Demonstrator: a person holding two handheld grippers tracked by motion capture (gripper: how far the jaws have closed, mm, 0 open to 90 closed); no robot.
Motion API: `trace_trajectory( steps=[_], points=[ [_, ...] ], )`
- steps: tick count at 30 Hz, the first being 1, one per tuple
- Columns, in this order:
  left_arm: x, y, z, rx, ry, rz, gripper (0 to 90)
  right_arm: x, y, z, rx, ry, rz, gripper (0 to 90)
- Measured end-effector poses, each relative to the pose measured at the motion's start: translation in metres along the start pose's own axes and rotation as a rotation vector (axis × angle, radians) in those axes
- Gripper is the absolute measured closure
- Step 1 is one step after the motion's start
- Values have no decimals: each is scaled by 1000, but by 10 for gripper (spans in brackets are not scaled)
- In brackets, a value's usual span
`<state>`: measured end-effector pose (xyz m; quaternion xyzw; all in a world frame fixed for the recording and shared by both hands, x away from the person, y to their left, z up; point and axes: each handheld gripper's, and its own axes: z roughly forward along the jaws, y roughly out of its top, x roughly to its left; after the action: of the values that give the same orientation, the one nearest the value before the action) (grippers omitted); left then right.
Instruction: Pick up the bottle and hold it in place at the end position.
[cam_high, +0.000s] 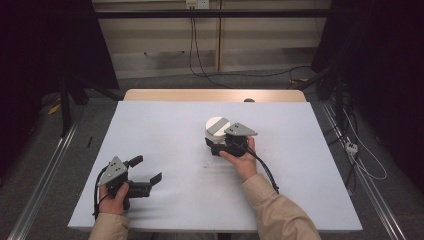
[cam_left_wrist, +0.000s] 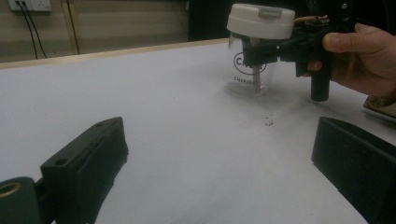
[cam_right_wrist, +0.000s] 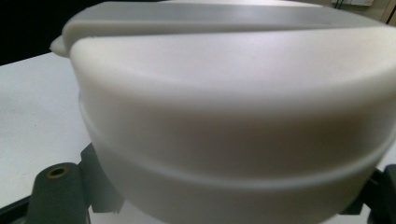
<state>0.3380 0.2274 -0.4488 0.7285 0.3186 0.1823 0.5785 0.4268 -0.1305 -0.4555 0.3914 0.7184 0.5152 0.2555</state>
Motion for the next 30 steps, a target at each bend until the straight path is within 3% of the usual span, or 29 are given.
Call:
trace_trajectory(
  steps=[30],
  points=[
    [-3, 0, 2, 6, -8, 2, 32, 0, -5, 0, 0, -3, -29, 187]
  ],
)
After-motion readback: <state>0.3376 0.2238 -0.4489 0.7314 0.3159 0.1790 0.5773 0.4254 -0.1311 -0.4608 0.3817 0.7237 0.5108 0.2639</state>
